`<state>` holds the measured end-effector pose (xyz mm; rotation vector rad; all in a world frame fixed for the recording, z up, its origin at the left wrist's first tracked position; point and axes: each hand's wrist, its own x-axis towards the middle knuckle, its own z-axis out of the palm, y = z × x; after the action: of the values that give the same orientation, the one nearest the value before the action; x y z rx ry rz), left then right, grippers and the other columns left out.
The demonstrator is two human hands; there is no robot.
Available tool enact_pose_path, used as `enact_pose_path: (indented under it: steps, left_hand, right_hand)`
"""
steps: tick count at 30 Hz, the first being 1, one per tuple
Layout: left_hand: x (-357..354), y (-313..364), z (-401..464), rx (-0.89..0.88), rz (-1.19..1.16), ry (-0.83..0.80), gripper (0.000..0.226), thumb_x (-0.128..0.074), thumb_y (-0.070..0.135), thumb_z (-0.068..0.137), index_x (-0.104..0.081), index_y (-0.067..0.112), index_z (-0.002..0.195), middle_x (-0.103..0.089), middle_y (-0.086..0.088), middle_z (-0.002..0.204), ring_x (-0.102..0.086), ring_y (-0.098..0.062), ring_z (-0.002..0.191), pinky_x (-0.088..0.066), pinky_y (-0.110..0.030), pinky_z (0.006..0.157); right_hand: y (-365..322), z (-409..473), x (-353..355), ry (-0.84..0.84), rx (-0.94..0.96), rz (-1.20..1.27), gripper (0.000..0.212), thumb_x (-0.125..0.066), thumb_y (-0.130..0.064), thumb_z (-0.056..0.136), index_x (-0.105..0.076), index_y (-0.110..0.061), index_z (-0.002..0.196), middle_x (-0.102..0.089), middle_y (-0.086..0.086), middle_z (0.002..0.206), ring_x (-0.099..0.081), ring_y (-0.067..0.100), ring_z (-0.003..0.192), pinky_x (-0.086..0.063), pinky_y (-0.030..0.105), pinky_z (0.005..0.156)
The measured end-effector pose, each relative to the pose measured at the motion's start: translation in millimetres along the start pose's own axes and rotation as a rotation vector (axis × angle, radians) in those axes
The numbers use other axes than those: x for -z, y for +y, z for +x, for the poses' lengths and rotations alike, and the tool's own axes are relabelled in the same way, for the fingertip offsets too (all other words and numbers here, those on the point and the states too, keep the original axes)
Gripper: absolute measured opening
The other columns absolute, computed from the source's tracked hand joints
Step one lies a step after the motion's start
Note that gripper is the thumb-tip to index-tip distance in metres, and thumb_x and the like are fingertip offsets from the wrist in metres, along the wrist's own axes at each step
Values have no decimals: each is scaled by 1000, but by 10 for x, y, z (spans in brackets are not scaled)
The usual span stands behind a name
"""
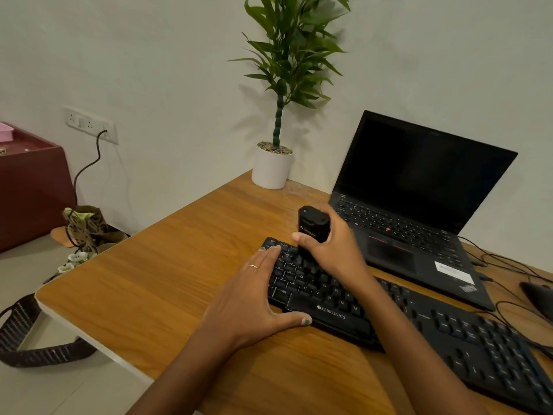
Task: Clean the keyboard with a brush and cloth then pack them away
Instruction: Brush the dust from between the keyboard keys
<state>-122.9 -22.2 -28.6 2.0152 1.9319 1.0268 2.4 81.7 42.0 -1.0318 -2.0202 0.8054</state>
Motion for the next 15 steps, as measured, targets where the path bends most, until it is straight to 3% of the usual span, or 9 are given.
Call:
enact_pose_path:
  steps: [4, 9, 13, 15]
  left_hand:
    - [1, -3, -9, 15, -3, -6, 115, -61, 80, 66, -4, 31, 153, -13, 15, 159, -13, 0, 142, -18, -18, 109]
    - [13, 11, -11, 25, 18, -23, 116, -60, 80, 66, -2, 31, 154, -8, 15, 160, -9, -1, 144, -15, -18, 109]
    - [22, 24, -14, 14, 1, -21, 115, -62, 78, 67, -3, 31, 153, -11, 15, 159, -9, 4, 140, -12, -14, 103]
    - [17, 21, -12, 19, 3, -22, 115, -62, 78, 67, -3, 31, 153, -10, 15, 160, -9, 0, 143, -12, -15, 105]
  right_hand:
    - [-69, -2, 131, -238, -115, 198, 32, -74, -19, 78, -54, -29, 101, -61, -5, 101, -57, 5, 89, -45, 15, 69]
    - [47, 20, 92, 45, -78, 18, 43, -73, -27, 79, -52, -20, 116, -58, -4, 105, -56, 14, 98, -48, 26, 76]
    - [28, 41, 154, -119, -148, 171, 46, -74, -23, 78, -52, -20, 117, -58, -6, 104, -55, 10, 96, -48, 26, 79]
    - [51, 59, 182, -47, -137, 142, 41, -73, -23, 79, -49, -23, 112, -56, -10, 97, -55, 9, 92, -49, 27, 77]
